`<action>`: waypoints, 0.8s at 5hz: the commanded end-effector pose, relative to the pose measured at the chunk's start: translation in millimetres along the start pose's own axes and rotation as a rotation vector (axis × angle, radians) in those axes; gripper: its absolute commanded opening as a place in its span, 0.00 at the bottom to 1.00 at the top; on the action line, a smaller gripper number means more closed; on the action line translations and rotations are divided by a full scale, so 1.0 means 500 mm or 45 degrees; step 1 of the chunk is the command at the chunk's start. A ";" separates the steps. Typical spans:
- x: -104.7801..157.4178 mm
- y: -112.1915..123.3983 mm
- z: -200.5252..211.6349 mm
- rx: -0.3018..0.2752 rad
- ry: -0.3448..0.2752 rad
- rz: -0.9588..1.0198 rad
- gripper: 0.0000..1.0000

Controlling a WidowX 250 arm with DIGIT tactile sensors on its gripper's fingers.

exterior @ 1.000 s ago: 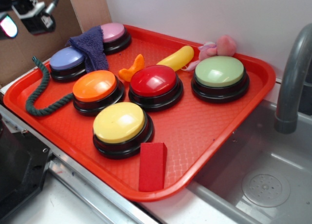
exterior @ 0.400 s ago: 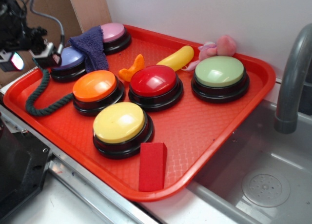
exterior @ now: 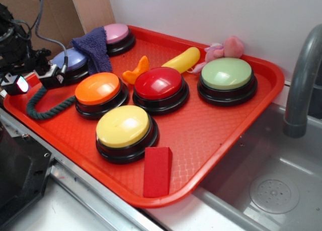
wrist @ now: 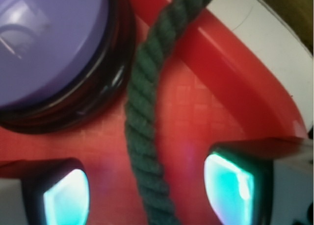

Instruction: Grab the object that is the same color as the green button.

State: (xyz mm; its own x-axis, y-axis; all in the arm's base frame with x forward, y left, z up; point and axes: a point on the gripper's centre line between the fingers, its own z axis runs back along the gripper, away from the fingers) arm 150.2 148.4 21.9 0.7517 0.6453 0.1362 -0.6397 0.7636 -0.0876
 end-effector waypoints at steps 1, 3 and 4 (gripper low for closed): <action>-0.004 0.000 -0.001 0.036 -0.050 -0.074 0.00; -0.013 -0.016 -0.011 0.053 -0.037 -0.086 0.00; -0.017 -0.018 -0.014 0.047 -0.032 -0.086 0.00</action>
State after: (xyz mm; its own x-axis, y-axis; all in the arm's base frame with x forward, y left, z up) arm 154.0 134.4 10.8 0.7829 0.6027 0.1542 -0.6039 0.7958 -0.0443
